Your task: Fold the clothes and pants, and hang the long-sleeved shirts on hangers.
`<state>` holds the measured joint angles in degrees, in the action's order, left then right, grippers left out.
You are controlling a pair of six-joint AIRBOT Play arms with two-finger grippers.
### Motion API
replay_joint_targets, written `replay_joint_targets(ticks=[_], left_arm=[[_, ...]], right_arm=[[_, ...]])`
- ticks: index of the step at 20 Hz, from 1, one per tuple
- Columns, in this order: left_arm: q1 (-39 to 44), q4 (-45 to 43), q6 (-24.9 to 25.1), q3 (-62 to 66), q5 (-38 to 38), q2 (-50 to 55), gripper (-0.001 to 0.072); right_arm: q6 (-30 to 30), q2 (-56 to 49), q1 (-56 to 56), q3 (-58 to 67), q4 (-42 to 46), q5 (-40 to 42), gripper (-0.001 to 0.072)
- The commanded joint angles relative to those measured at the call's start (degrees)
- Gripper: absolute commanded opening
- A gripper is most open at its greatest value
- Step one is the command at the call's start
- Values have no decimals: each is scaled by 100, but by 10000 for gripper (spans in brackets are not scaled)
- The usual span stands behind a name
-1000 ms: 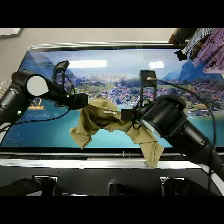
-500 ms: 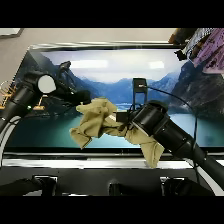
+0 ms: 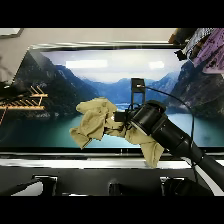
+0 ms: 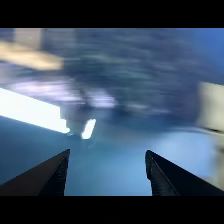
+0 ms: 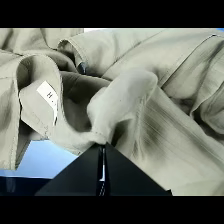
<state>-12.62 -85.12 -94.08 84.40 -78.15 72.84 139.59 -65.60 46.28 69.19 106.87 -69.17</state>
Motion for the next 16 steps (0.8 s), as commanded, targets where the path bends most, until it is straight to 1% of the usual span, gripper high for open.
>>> replay_joint_targets(ticks=[1,2,6,9,10,12,14,16], left_arm=[[-1528,-24,964,-7,-269,-42,532],[-1797,-26,1080,-7,-251,-33,532],[-2684,-57,1058,-24,129,-9,533],[-3550,48,1130,-201,474,63,533],[-3851,170,1331,-256,535,120,533],[-4317,337,1978,-337,691,245,533],[-4640,334,2586,-343,859,409,533],[-4846,444,3014,-341,1073,634,533]], right_arm=[[-98,-4,-2,-2,-24,13,30],[-101,-4,-2,-2,-24,13,30],[-205,-4,-2,-2,-24,11,30],[-205,-4,-2,-2,-24,11,31],[-208,-4,-2,-2,-24,11,31],[-249,-4,-2,-2,-24,11,31],[-249,-4,-2,-2,-22,13,31],[-251,-4,-2,-2,-22,11,31]])
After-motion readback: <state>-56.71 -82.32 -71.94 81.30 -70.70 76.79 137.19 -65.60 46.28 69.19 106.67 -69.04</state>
